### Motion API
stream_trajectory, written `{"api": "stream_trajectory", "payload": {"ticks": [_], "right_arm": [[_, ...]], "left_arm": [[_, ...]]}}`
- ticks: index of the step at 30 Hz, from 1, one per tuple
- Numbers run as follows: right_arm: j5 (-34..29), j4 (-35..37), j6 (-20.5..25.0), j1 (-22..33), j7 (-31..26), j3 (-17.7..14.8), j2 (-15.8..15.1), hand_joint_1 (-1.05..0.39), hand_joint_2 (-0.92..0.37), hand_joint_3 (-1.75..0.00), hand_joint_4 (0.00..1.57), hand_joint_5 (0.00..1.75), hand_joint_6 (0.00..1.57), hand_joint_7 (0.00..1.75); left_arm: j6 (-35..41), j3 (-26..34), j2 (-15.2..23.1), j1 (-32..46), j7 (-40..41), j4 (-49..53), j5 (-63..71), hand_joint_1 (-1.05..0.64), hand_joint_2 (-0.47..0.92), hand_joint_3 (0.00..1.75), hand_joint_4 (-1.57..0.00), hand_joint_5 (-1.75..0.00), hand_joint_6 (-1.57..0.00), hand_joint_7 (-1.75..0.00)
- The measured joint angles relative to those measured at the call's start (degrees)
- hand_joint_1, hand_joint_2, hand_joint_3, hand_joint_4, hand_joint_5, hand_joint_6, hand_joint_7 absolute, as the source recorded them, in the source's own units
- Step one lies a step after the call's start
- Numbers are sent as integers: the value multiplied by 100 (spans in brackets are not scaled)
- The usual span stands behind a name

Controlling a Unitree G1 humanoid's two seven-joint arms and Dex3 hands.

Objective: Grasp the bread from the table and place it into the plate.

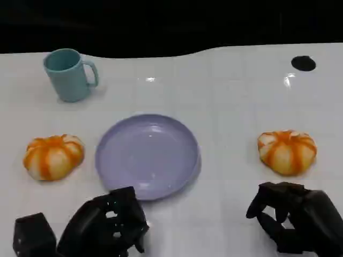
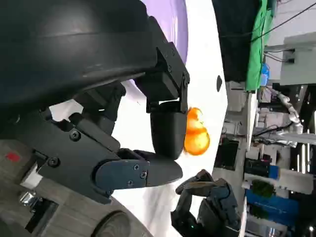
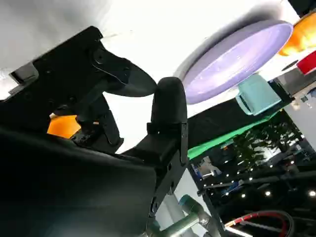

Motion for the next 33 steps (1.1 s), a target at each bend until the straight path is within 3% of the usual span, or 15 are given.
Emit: {"api": "stream_trajectory", "payload": {"ticks": [26,31,33], "right_arm": [[-3,8,-2,-1,-58,5,-13,-21,-49,-102,79,173,71,127],[-11,8,-3,-1,-106,9,-12,-21,-49,-98,78,160,75,111],[-15,7,0,-1,-128,9,-12,-23,-51,-90,76,144,77,98]], "left_arm": [[1,15,2,-6,-1,4,25,-52,67,62,-81,-175,-78,-139],[0,15,3,-7,-2,6,-4,-53,68,62,-81,-175,-78,-139],[-2,15,5,-8,-2,15,-4,-53,68,61,-81,-175,-78,-139]]}}
